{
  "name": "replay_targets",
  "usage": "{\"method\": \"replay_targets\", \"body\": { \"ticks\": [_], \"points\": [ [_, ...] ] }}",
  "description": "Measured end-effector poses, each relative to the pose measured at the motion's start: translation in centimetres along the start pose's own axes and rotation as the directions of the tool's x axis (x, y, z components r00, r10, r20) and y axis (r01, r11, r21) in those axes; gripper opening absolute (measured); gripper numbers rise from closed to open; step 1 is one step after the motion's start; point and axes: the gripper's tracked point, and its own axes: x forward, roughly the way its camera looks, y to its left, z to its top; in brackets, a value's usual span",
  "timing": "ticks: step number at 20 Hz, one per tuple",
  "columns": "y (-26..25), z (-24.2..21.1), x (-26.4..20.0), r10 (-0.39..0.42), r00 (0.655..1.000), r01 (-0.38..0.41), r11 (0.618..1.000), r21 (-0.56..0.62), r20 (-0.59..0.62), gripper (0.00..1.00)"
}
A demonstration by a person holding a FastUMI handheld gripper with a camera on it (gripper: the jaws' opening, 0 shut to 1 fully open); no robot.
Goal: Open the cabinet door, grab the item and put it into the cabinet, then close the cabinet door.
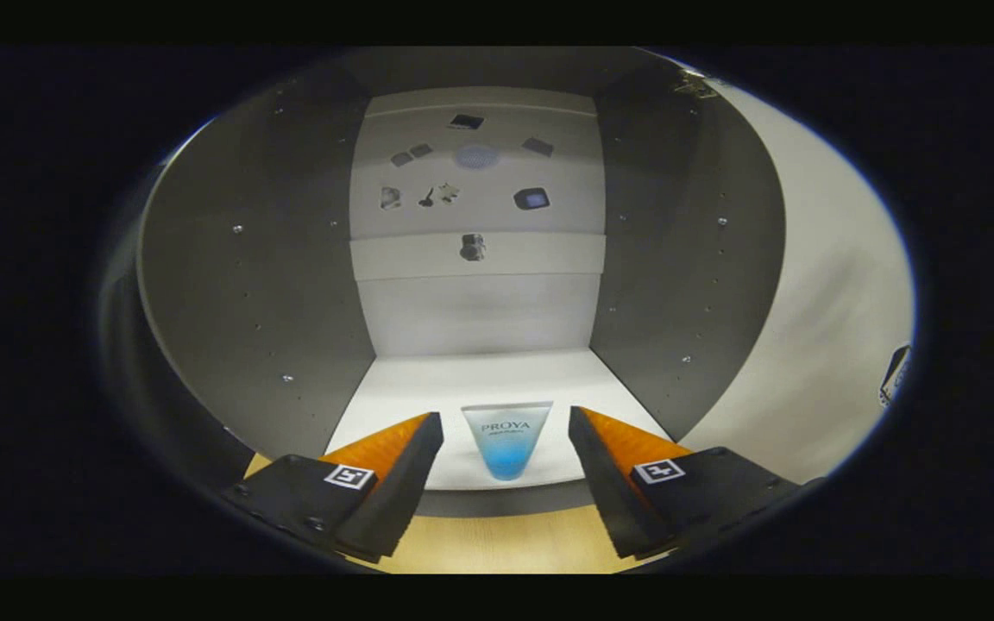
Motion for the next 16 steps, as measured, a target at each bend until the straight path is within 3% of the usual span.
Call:
{"method": "replay_targets", "body": {
  "ticks": [1, 16],
  "points": [
    [0.2, 0.1, -1.2, -0.001, 1.0, 0.001, 1.0, 0.002, 0.026, 1.0],
    [-0.6, -4.0, -23.4, -0.051, 0.97, 0.038, 0.998, 0.057, 0.239, 1.0]
  ]
}}
